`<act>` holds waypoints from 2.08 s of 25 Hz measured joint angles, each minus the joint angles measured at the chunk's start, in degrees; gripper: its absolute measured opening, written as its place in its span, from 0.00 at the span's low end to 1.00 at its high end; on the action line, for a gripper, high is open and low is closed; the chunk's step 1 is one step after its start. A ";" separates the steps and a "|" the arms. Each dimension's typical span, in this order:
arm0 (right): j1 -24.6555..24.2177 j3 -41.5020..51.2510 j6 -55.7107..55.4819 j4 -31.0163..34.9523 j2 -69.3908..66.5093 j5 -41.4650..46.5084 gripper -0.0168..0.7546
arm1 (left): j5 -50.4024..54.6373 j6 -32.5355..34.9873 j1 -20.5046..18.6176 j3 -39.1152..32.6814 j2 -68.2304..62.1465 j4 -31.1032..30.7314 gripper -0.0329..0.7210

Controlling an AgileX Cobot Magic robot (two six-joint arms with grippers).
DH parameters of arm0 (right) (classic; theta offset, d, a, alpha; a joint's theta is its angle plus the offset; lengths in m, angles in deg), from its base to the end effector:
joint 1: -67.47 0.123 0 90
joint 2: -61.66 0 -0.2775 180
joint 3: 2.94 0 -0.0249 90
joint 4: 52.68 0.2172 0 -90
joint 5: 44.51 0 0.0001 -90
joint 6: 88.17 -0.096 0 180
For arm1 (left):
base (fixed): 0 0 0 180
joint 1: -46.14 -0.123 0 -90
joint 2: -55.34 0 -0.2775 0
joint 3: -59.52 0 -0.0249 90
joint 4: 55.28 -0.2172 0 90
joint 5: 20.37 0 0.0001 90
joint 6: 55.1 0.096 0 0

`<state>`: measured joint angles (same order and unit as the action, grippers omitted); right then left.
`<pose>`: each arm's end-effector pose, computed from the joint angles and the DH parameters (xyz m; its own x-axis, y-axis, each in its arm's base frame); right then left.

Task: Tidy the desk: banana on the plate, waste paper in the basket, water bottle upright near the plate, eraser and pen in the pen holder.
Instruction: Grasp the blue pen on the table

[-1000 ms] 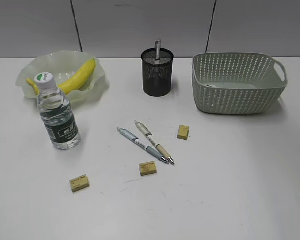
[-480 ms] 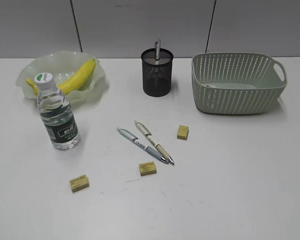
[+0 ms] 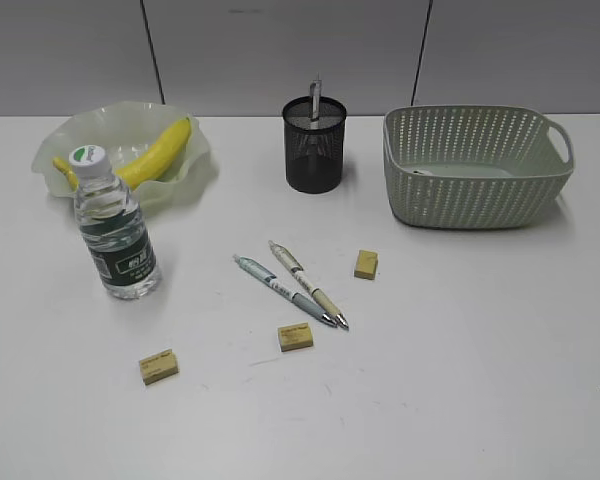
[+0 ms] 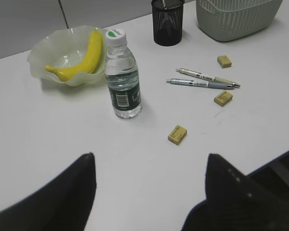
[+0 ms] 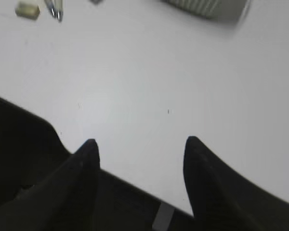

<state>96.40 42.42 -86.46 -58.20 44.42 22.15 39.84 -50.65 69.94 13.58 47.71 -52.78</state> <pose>-0.0043 -0.0121 0.2668 -0.5227 -0.3664 -0.7698 -0.4586 0.8820 -0.1084 -0.0265 0.0077 0.2701 -0.3437 0.2127 -0.9147 0.4549 0.8898 0.0360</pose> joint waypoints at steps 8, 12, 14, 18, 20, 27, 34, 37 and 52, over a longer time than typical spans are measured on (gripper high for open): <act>0.07 2.39 0.29 0.63 8.11 -6.76 0.60 | -12.82 0.19 0.00 1.35 -12.99 2.85 0.70; 0.07 2.46 0.34 0.86 8.10 -7.21 0.60 | -20.75 0.43 0.00 1.98 -26.56 8.03 0.69; 0.07 2.46 0.34 0.88 8.48 -7.26 0.60 | -23.58 0.43 0.00 3.35 -33.72 10.84 0.69; 0.07 2.50 0.40 0.94 9.58 -7.26 0.60 | -25.80 0.43 0.00 8.18 -49.70 15.89 0.69; 0.07 2.52 0.40 1.00 9.64 -7.26 0.60 | -25.55 0.43 0.12 11.05 -56.20 19.00 0.69; 0.07 2.57 0.35 1.04 9.64 -7.26 0.60 | -25.30 0.07 5.60 20.93 -73.21 27.12 0.69; 0.07 2.57 0.35 1.04 9.64 -7.26 0.60 | -25.45 -9.04 9.13 27.52 -85.81 29.12 0.69; 0.07 2.57 0.35 1.04 9.64 -7.26 0.60 | -25.39 -15.16 9.13 28.93 -90.68 29.19 0.69; 0.07 2.57 0.35 1.04 9.64 -7.26 0.60 | -24.56 -30.70 9.13 38.09 -109.33 31.43 0.69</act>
<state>96.47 44.98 -86.11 -57.16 54.06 14.89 15.28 -81.35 79.07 51.67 -61.62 -21.35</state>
